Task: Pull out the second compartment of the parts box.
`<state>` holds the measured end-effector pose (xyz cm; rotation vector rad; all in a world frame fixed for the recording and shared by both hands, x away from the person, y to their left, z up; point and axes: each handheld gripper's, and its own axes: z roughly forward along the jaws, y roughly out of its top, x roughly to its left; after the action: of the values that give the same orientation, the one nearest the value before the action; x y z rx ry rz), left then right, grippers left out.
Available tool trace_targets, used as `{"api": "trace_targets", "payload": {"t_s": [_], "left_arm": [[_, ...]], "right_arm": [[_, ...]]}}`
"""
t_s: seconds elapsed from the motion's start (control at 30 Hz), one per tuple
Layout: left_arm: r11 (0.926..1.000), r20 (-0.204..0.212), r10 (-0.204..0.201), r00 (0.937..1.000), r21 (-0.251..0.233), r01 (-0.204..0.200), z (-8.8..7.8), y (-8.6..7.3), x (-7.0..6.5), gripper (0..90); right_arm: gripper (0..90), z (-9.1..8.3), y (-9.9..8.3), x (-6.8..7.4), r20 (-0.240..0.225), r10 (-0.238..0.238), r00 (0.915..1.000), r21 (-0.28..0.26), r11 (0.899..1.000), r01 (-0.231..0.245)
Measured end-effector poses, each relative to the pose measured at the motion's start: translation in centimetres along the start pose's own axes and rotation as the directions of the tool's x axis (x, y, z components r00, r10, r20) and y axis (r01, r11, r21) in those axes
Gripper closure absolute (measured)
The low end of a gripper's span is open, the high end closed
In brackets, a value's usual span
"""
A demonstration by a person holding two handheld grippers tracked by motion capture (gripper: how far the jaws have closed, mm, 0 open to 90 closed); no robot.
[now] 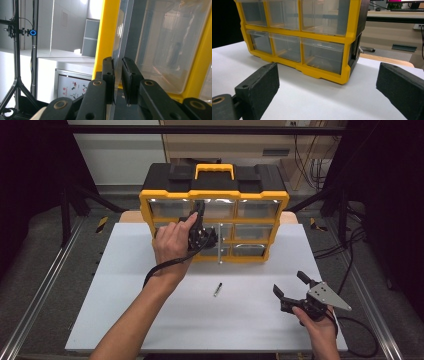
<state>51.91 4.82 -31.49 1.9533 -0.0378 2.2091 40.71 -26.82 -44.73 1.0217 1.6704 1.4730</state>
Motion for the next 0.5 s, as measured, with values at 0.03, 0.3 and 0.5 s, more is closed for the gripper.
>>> {"api": "trace_targets", "payload": {"t_s": [0.03, 0.3, 0.5], "left_arm": [[1.0000, 0.000, 0.000, 1.0000, 0.002, 0.000, -0.1, 0.0, 0.0, 80.7], [1.0000, -0.002, -0.007, 1.0000, -0.001, 0.007, -0.8, 0.1, 0.1, 80.5], [0.9999, -0.001, -0.014, 0.9999, -0.001, 0.014, -1.3, 0.2, 0.2, 80.3]], "right_arm": [[5.1, 0.0, 0.0, 0.0, -0.002, 0.000, 1.0000, 0.000, 1.000, 0.000], [5.1, 0.0, 0.0, 0.0, -0.002, -0.001, 1.0000, -0.001, 1.000, 0.001], [5.1, 0.0, 0.0, 0.1, -0.003, -0.003, 1.0000, -0.001, 1.000, 0.003]]}}
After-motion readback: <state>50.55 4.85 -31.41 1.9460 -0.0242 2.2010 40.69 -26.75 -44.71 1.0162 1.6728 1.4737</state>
